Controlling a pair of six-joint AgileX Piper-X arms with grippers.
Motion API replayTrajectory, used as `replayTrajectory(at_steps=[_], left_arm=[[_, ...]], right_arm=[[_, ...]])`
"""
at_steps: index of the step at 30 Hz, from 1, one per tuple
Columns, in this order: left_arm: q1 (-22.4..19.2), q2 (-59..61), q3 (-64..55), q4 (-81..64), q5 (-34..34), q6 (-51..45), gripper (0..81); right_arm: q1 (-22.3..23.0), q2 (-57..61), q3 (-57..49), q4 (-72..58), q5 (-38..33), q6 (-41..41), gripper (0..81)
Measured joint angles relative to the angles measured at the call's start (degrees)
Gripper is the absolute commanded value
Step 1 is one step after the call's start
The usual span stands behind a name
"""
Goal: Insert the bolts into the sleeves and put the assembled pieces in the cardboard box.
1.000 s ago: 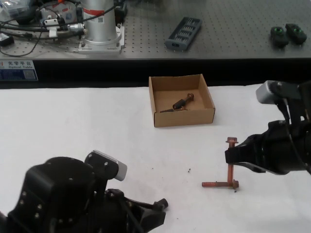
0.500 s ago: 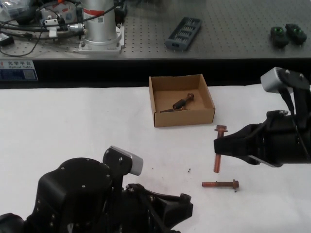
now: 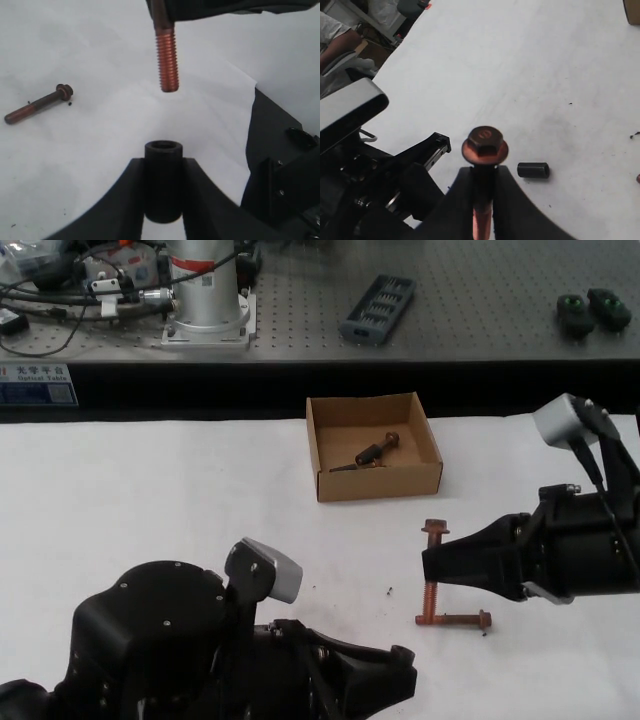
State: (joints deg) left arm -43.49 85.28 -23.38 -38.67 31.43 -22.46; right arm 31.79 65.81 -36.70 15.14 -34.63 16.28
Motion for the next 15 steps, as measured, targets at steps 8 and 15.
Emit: replayTrajectory(at_steps=[8,15], left_arm=[[0.00,0.00,0.00,-0.65,1.76,-0.06,12.5],[0.00,0.00,0.00,-2.65,1.76,-2.25,12.5]], right_arm=[[0.00,0.00,0.00,-0.30,-3.42,0.00,6.4],[0.00,0.00,0.23,-0.43,-3.98,0.00,6.4]])
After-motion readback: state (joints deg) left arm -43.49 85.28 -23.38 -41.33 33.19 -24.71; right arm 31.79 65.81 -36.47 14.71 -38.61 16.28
